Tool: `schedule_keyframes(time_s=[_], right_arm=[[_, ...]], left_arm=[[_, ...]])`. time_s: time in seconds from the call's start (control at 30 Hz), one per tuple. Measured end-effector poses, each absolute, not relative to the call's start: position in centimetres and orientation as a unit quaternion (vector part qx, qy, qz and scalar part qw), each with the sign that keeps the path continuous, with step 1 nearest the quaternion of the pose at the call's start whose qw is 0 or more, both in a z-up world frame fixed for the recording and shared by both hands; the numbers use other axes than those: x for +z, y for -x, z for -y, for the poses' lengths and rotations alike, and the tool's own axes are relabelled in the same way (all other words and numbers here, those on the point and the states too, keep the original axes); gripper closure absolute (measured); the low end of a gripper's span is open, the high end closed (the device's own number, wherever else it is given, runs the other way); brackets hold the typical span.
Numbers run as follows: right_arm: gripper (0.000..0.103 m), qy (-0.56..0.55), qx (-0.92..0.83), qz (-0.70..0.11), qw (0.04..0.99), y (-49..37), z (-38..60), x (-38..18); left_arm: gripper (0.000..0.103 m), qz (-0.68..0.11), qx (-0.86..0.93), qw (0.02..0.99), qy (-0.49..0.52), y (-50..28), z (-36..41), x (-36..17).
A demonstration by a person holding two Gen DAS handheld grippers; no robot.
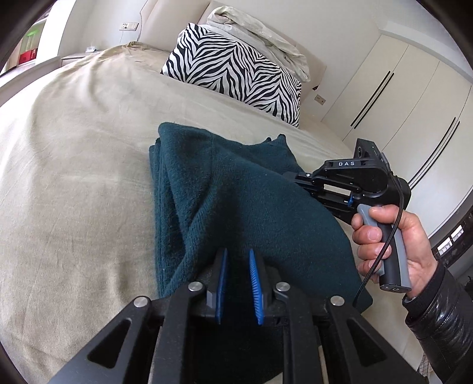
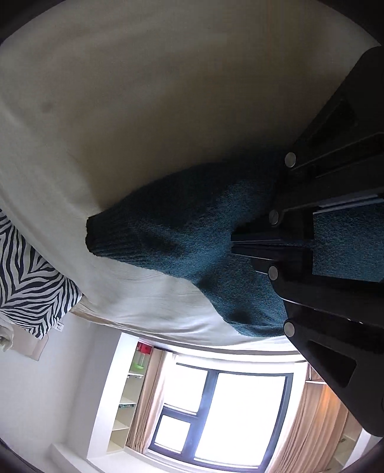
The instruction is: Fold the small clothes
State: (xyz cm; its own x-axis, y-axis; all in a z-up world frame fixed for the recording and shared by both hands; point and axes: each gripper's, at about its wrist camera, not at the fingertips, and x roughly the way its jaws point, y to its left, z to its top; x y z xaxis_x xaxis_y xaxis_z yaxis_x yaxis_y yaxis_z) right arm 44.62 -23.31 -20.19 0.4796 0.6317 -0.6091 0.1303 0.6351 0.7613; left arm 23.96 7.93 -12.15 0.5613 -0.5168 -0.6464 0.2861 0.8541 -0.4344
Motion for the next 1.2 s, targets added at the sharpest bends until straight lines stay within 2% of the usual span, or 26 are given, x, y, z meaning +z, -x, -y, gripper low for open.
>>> schedule_keyframes(time_s=[0.1,0.13,0.2,0.23,0.33,0.37,0.4,0.43,0.5,0.57,0.67,0.73,0.77,0.8,1.0,1.2], right_arm=[[0.103,-0.371,0.164,-0.476,0.780,-43.5,22.6,-18.4],[0.096,-0.377,0.179,-0.466,0.780,-43.2,22.1,-17.5],[0.090,-0.394,0.225,-0.442,0.774,-42.9,21.1,-16.0],[0.088,-0.393,0.238,-0.435,0.774,-42.8,20.8,-15.5],[0.072,-0.386,0.258,-0.430,0.774,-43.1,19.6,-14.9],[0.060,-0.383,0.247,-0.439,0.774,-43.4,19.5,-15.5],[0.058,-0.379,0.229,-0.447,0.777,-43.8,19.7,-16.3],[0.061,-0.379,0.225,-0.443,0.781,-43.2,20.6,-17.4],[0.081,-0.396,0.222,-0.437,0.777,-43.1,22.4,-18.7],[0.081,-0.417,0.228,-0.429,0.768,-42.4,23.9,-19.0],[0.077,-0.393,0.217,-0.421,0.788,-40.7,25.6,-17.5],[0.056,-0.374,0.207,-0.425,0.798,-39.1,26.7,-16.7],[0.033,-0.367,0.200,-0.428,0.802,-38.4,27.1,-16.4],[0.027,-0.360,0.197,-0.431,0.804,-37.8,27.3,-16.2],[0.027,-0.358,0.228,-0.502,0.754,-35.3,26.9,-18.5],[0.029,-0.350,0.231,-0.530,0.737,-34.0,25.4,-19.9]], left_arm=[[0.072,-0.392,-0.222,0.880,0.148,-23.8,-8.3,-11.1],[0.069,-0.382,-0.218,0.885,0.151,-23.8,-8.6,-10.5],[0.057,-0.365,-0.212,0.893,0.156,-23.8,-9.2,-9.6],[0.057,-0.363,-0.209,0.895,0.153,-24.4,-9.2,-9.2],[0.056,-0.364,-0.196,0.901,0.134,-27.0,-8.2,-8.7],[0.056,-0.375,-0.191,0.898,0.127,-28.2,-7.7,-8.9],[0.056,-0.394,-0.180,0.894,0.116,-29.6,-7.1,-9.6],[0.056,-0.423,-0.169,0.884,0.103,-30.6,-6.6,-10.8],[0.059,-0.437,-0.175,0.876,0.107,-31.6,-6.5,-12.7],[0.060,-0.432,-0.179,0.877,0.109,-31.5,-6.8,-12.7],[0.063,-0.423,-0.185,0.878,0.127,-30.3,-7.9,-11.9],[0.057,-0.402,-0.182,0.885,0.151,-29.0,-9.6,-10.7],[0.041,-0.394,-0.165,0.891,0.156,-28.4,-10.6,-10.4],[0.027,-0.392,-0.153,0.893,0.161,-28.0,-11.5,-10.3],[0.026,-0.465,-0.188,0.839,0.213,-28.0,-13.4,-13.0],[0.026,-0.515,-0.221,0.795,0.231,-28.2,-12.7,-13.6]])
